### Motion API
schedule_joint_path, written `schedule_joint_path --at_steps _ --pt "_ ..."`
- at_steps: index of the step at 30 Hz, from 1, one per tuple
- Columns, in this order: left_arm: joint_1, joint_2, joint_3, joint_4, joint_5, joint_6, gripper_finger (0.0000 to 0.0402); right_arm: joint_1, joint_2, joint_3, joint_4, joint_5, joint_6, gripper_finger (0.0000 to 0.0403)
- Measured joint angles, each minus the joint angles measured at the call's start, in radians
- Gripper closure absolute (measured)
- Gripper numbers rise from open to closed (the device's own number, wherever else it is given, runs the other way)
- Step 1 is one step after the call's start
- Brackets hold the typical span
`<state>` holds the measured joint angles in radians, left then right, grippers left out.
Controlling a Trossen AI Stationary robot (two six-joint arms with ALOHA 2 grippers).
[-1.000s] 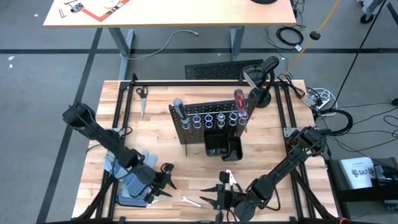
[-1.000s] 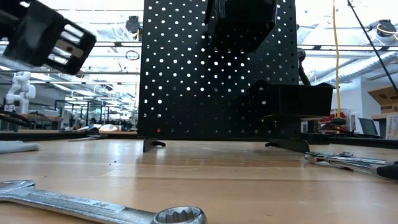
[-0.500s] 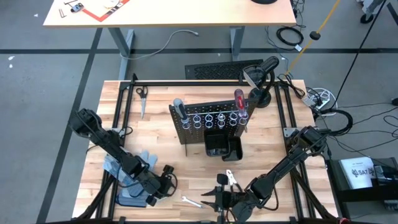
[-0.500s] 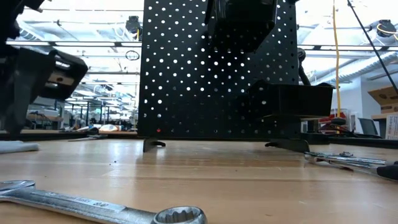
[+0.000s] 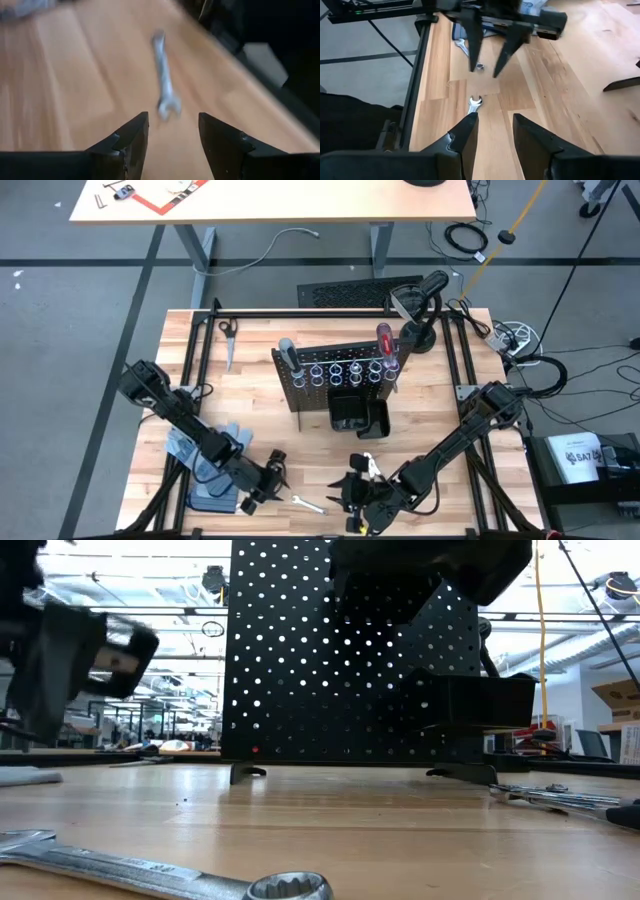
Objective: Hang tools onto peg board
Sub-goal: Hang the silver wrench on the black peg board
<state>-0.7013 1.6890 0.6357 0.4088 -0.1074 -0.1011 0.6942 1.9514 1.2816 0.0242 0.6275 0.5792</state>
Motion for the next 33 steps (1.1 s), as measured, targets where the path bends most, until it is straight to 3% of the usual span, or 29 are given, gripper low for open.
schedule_joint_path --at_steps 7,16,26,33 --pt "-0.006 0.012 0.000 0.053 -0.050 0.037 0.0219 -0.001 0.000 0.000 0.000 0.000 0.004 0.0284" --pt "-0.006 0.147 0.061 0.079 -0.079 0.039 0.0219 -0.001 0.000 0.000 0.000 -0.001 0.004 0.0284" --pt "0.017 0.224 0.153 -0.013 -0.091 0.048 0.0219 -0.001 0.000 0.000 -0.008 -0.001 0.004 0.0284" --pt "0.061 0.224 0.154 -0.061 -0.147 -0.046 0.0219 -0.001 -0.001 0.000 -0.014 -0.006 0.005 0.0284"
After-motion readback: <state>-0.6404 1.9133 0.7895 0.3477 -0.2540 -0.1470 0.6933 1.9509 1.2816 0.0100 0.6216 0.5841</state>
